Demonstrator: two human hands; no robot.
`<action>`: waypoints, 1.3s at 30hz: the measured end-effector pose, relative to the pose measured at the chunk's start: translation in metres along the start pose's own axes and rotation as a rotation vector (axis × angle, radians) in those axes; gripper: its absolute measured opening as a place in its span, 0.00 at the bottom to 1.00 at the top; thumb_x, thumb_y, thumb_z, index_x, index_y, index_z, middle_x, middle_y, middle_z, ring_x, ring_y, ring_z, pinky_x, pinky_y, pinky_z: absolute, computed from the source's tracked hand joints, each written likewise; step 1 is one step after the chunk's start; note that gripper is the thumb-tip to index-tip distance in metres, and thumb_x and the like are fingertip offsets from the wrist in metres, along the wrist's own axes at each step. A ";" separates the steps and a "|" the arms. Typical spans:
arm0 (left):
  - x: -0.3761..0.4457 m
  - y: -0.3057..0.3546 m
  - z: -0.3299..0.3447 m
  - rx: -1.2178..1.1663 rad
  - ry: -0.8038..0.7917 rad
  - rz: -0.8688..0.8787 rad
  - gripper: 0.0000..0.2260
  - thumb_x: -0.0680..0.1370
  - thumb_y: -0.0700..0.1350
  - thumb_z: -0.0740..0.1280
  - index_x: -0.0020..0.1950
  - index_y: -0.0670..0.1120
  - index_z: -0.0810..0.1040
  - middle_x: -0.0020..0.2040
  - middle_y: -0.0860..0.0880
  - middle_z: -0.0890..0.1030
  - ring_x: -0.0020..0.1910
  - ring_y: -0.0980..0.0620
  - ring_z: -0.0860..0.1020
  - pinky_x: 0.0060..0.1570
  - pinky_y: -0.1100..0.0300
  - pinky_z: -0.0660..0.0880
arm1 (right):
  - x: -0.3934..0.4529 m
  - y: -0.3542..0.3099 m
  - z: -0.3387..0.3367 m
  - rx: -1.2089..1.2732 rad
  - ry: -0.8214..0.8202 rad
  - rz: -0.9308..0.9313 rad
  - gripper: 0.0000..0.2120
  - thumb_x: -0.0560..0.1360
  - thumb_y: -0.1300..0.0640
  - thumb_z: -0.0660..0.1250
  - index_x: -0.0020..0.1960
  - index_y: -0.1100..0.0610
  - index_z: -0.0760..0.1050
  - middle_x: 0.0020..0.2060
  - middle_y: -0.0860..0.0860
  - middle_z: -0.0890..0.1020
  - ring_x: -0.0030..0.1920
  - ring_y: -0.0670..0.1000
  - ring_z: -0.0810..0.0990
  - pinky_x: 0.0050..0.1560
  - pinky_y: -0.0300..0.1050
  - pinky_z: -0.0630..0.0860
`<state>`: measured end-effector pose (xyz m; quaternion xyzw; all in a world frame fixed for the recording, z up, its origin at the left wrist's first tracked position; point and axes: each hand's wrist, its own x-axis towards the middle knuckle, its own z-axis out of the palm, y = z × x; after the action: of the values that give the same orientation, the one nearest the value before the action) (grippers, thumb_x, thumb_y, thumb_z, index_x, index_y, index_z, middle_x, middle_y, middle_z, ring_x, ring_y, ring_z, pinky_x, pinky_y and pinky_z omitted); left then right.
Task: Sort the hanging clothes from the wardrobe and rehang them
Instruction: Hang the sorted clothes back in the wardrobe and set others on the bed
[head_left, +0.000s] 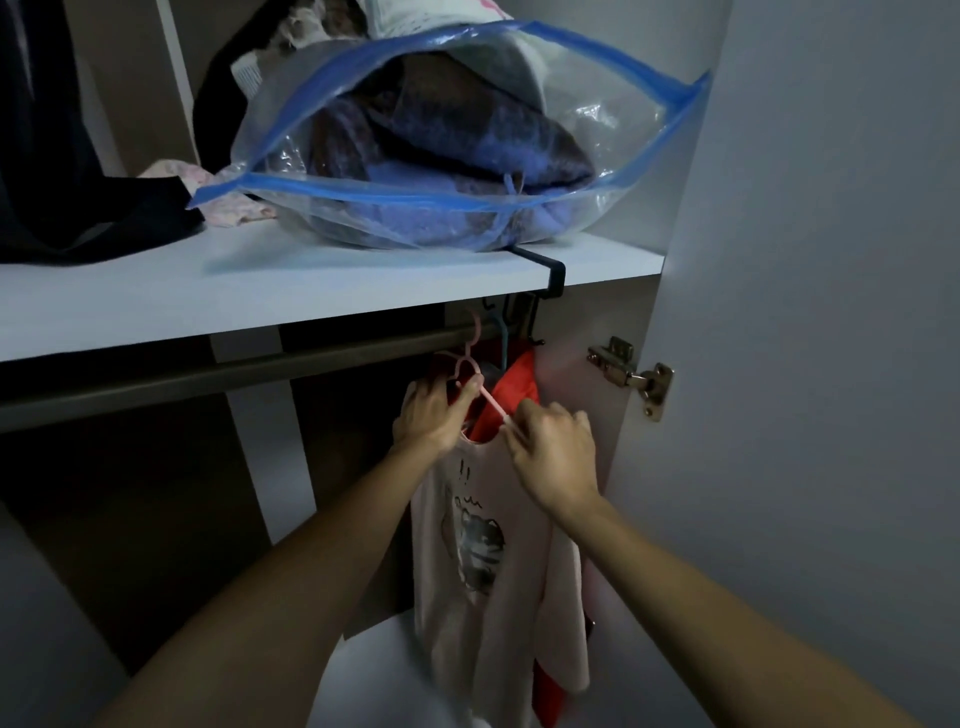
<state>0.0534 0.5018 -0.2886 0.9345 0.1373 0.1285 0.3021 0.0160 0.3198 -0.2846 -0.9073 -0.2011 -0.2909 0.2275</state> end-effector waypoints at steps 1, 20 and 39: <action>0.004 -0.003 0.002 0.010 -0.007 -0.007 0.46 0.74 0.79 0.42 0.81 0.50 0.64 0.78 0.43 0.68 0.75 0.40 0.69 0.67 0.42 0.70 | 0.001 0.001 0.003 -0.023 0.000 -0.009 0.12 0.79 0.53 0.70 0.40 0.51 0.70 0.34 0.48 0.78 0.42 0.55 0.75 0.44 0.50 0.63; -0.007 -0.019 0.007 0.044 -0.022 0.020 0.34 0.80 0.73 0.50 0.81 0.58 0.62 0.80 0.47 0.66 0.76 0.40 0.67 0.69 0.42 0.69 | -0.016 0.016 0.008 -0.217 -0.042 -0.028 0.15 0.75 0.52 0.72 0.59 0.54 0.73 0.53 0.54 0.75 0.54 0.57 0.72 0.50 0.54 0.73; -0.518 0.040 -0.121 0.443 0.292 -0.344 0.35 0.82 0.72 0.44 0.84 0.56 0.59 0.81 0.50 0.65 0.79 0.46 0.64 0.71 0.42 0.70 | -0.232 -0.057 -0.200 0.431 -0.413 -0.410 0.24 0.81 0.43 0.65 0.74 0.51 0.73 0.69 0.51 0.76 0.69 0.54 0.71 0.68 0.55 0.72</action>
<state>-0.4601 0.3618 -0.2510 0.9123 0.3599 0.1755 0.0854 -0.2739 0.2061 -0.2658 -0.8188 -0.4775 -0.0918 0.3051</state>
